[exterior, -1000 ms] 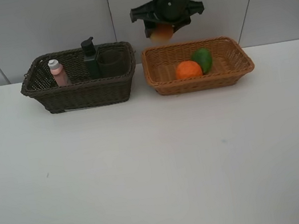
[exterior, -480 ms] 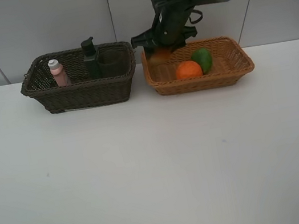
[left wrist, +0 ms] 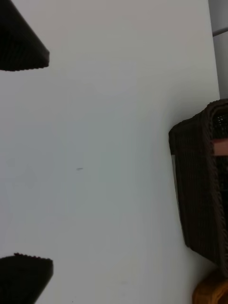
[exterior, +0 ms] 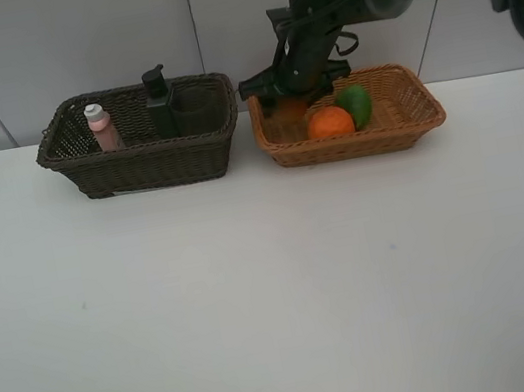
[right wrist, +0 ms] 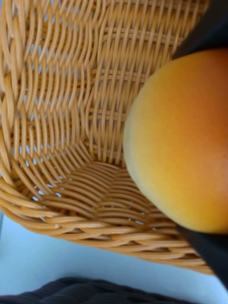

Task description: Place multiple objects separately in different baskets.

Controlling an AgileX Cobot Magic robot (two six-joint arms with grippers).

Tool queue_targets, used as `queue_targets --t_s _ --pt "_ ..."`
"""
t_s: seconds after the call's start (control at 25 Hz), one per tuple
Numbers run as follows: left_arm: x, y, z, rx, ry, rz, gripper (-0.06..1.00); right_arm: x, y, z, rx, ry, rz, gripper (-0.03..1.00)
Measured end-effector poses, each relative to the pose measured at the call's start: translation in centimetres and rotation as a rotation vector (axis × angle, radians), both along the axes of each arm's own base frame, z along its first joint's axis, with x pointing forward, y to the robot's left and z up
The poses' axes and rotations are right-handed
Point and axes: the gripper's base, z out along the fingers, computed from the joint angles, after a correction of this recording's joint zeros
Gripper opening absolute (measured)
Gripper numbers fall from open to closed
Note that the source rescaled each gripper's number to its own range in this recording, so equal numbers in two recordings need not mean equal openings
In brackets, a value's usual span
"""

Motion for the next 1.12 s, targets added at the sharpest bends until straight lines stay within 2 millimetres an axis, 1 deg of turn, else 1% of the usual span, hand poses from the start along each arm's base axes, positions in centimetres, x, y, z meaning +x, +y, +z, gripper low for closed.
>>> queue_targets --t_s 0.04,0.08,0.12,0.16,0.2,0.24,0.36,0.52,0.76,0.92,1.04,1.12 --pt "0.0 0.0 0.0 0.000 0.000 0.000 1.00 0.0 0.0 0.0 0.000 0.000 0.000 0.48" --pt "0.0 0.0 0.0 0.000 0.000 0.000 1.00 0.0 0.0 0.0 0.000 0.000 0.000 0.65" --pt "0.0 0.0 0.0 0.000 0.000 0.000 1.00 0.0 0.0 0.0 -0.001 0.001 0.000 0.76" --pt "0.0 0.0 0.0 0.000 0.000 0.000 1.00 0.0 0.0 0.0 -0.002 0.003 -0.001 0.85" --pt "0.0 0.0 0.0 0.000 0.000 0.000 1.00 0.0 0.0 0.1 -0.001 0.001 -0.001 0.90" --pt "0.0 0.0 0.0 0.000 0.000 0.000 1.00 -0.1 -0.1 0.3 -0.002 0.003 -0.002 0.93" --pt "0.0 0.0 0.0 0.000 0.000 0.000 1.00 -0.5 -0.2 1.5 -0.007 0.009 -0.007 0.97" --pt "0.0 0.0 0.0 0.000 0.000 0.000 1.00 -1.5 -0.5 3.9 -0.032 0.034 -0.009 0.97" --pt "0.0 0.0 0.0 0.000 0.000 0.000 1.00 -4.0 -1.0 7.0 -0.097 0.142 -0.021 0.97" --pt "0.0 0.0 0.0 0.000 0.000 0.000 1.00 -5.6 -1.3 8.6 -0.147 0.216 -0.021 0.97" --pt "0.0 0.0 0.0 0.000 0.000 0.000 1.00 -6.8 -1.2 9.8 -0.164 0.236 -0.007 0.97" --pt "0.0 0.0 0.0 0.000 0.000 0.000 1.00 -7.9 -1.5 10.4 -0.165 0.244 0.000 0.97"
